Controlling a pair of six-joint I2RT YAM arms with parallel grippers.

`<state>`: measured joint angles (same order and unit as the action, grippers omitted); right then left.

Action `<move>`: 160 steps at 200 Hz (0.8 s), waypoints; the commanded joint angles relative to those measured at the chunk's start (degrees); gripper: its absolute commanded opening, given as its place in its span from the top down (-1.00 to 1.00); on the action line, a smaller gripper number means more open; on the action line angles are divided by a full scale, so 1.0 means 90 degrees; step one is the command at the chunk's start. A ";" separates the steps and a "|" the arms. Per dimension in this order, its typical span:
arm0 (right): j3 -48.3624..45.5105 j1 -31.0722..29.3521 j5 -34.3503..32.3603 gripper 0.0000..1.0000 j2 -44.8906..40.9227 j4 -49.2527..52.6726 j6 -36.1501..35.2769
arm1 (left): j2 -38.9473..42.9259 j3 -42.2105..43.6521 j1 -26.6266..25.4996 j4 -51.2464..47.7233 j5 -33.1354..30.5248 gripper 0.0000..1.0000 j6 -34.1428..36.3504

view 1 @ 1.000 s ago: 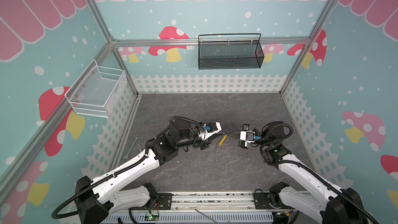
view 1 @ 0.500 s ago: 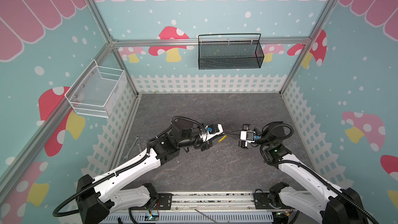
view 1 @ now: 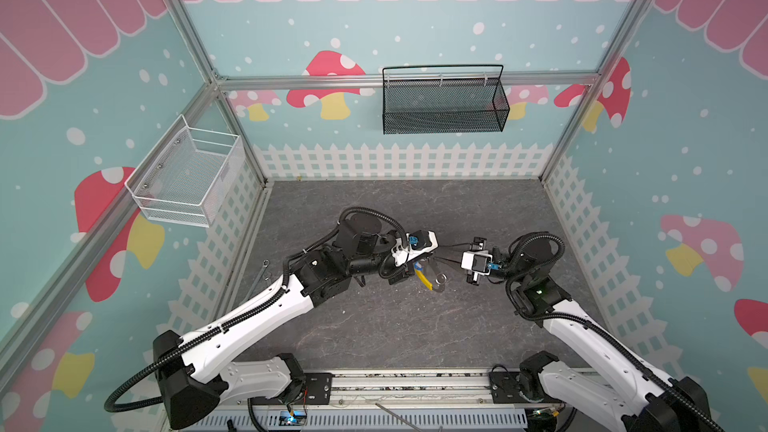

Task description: Put the keys on the keyring

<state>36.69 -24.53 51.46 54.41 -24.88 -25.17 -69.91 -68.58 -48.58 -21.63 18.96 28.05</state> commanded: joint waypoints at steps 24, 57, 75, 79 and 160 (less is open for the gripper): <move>0.0385 -0.0028 -0.0154 0.50 -0.0128 0.0925 -0.0765 | -0.0318 -0.0715 -0.0171 -0.1131 -0.0357 1.00 0.0388; 0.0456 -0.0035 0.0011 0.59 -0.0035 0.1090 -0.0825 | -0.0500 -0.1006 -0.0295 -0.1368 -0.0542 1.00 0.0467; 0.0455 -0.0029 0.0062 0.66 0.0006 0.1101 -0.0836 | -0.0577 -0.1134 -0.0334 -0.1440 -0.0568 1.00 0.0460; 0.0460 -0.0032 0.0063 0.68 0.0009 0.1105 -0.0836 | -0.0589 -0.1156 -0.0344 -0.1452 -0.0581 1.00 0.0471; 0.0426 -0.0033 0.0215 0.90 0.0067 0.1121 -0.0788 | -0.0701 -0.1305 -0.0413 -0.1498 -0.0613 1.00 0.0423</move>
<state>39.22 -24.75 51.48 54.48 -14.72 -31.86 -75.64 -78.06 -51.68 -34.28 13.23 30.55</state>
